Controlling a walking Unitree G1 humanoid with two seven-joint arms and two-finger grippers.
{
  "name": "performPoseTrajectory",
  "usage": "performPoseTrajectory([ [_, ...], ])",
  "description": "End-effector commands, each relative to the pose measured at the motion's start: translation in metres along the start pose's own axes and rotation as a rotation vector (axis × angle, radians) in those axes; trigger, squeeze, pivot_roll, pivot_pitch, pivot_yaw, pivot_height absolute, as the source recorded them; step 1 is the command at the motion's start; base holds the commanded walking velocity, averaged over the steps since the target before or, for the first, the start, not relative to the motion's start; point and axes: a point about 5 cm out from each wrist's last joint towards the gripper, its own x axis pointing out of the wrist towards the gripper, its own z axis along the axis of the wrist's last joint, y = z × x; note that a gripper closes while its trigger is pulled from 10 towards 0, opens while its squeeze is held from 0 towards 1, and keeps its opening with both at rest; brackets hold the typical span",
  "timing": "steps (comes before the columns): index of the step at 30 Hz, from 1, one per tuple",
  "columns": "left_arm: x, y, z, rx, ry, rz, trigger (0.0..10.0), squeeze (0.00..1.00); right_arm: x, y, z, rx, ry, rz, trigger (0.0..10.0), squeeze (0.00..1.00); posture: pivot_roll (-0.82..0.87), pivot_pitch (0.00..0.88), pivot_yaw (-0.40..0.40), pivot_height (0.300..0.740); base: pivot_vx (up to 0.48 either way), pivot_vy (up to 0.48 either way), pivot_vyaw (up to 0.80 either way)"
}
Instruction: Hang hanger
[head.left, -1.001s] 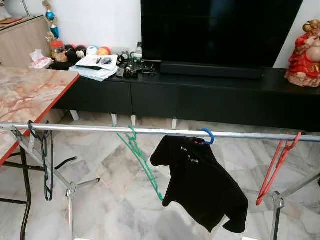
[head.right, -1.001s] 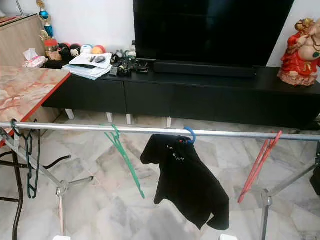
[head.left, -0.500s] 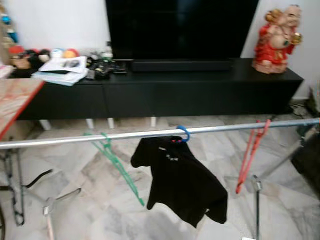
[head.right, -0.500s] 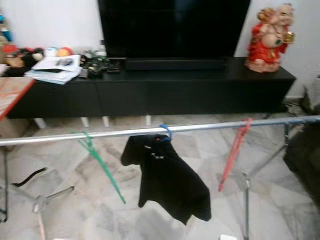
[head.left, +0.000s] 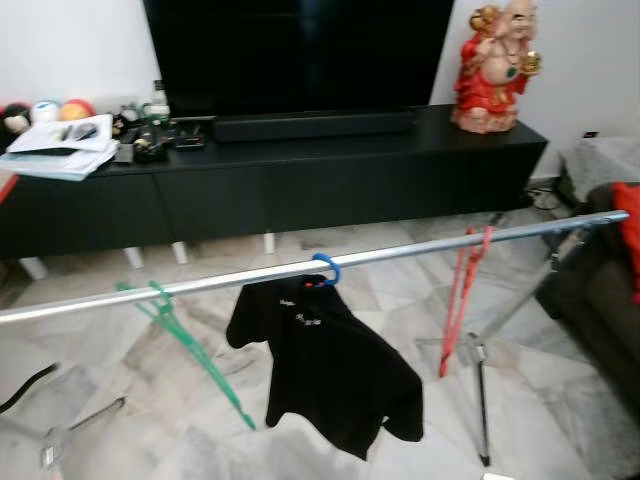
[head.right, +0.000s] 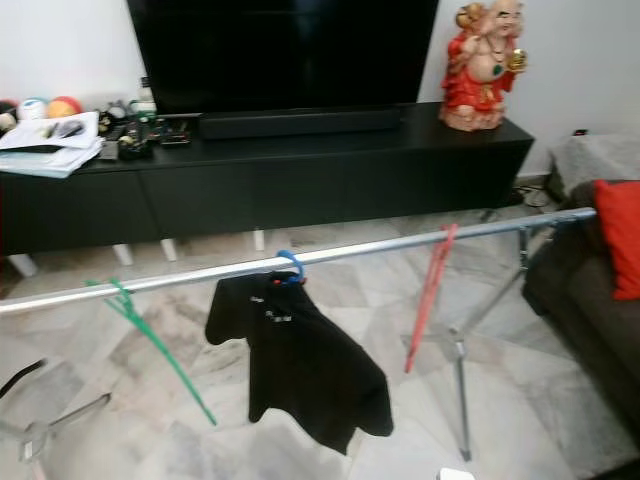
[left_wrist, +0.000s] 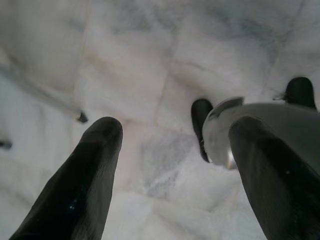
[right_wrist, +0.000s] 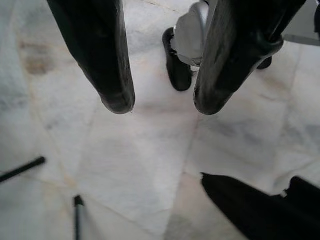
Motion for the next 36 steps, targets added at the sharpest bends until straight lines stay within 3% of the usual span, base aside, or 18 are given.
performPoseTrajectory([
  [1,-0.0005,-0.0003,-0.0039,-0.011,0.015,0.001,10.0,0.00,-0.0009,-0.0037,-0.0021,0.010,0.007,-0.008,10.0,0.00,0.10,0.000,-0.001,0.740,0.000,0.000,-0.78],
  [36,-0.0003,-0.0024,-0.0040,-0.018,0.014,-0.010,10.0,0.00,-0.0010,-0.0035,-0.0024,-0.004,0.009,-0.002,10.0,0.00,0.09,0.000,-0.004,0.740,0.000,0.000,-0.78],
])
